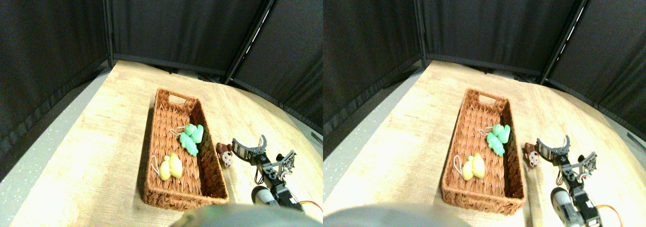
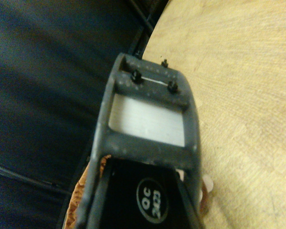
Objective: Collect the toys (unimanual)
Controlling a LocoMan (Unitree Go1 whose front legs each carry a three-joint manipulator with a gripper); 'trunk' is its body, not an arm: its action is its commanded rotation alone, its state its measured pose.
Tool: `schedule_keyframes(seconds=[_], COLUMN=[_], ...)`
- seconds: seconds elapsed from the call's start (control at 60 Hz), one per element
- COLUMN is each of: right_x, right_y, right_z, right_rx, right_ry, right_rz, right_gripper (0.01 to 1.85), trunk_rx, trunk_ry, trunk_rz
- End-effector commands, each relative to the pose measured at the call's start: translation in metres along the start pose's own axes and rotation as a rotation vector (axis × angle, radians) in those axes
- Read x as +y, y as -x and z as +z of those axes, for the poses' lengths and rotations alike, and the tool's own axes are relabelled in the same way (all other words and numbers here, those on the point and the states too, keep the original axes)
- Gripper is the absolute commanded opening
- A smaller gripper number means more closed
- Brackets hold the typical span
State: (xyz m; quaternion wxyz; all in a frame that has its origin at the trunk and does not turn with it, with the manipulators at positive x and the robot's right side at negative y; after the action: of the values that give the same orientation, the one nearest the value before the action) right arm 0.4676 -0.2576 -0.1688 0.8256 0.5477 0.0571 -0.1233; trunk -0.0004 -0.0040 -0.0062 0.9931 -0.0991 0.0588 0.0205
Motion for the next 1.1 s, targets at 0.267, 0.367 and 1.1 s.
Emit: schedule_keyframes(seconds=[0.267,0.367,1.1], right_x=[-0.023,-0.037,-0.062], right_y=[-0.019,-0.026,-0.033], right_z=[-0.026,-0.032,-0.033], right_rx=[0.070,0.065,-0.012], right_ry=[-0.084,-0.118,-0.134], right_rz=[-0.112,-0.138,-0.236], right_gripper=[0.83,0.77,0.15], trunk_rx=[-0.003,0.003,0.015], trunk_ry=[0.059,0.061,0.031], trunk_rz=[0.044,0.055,0.034])
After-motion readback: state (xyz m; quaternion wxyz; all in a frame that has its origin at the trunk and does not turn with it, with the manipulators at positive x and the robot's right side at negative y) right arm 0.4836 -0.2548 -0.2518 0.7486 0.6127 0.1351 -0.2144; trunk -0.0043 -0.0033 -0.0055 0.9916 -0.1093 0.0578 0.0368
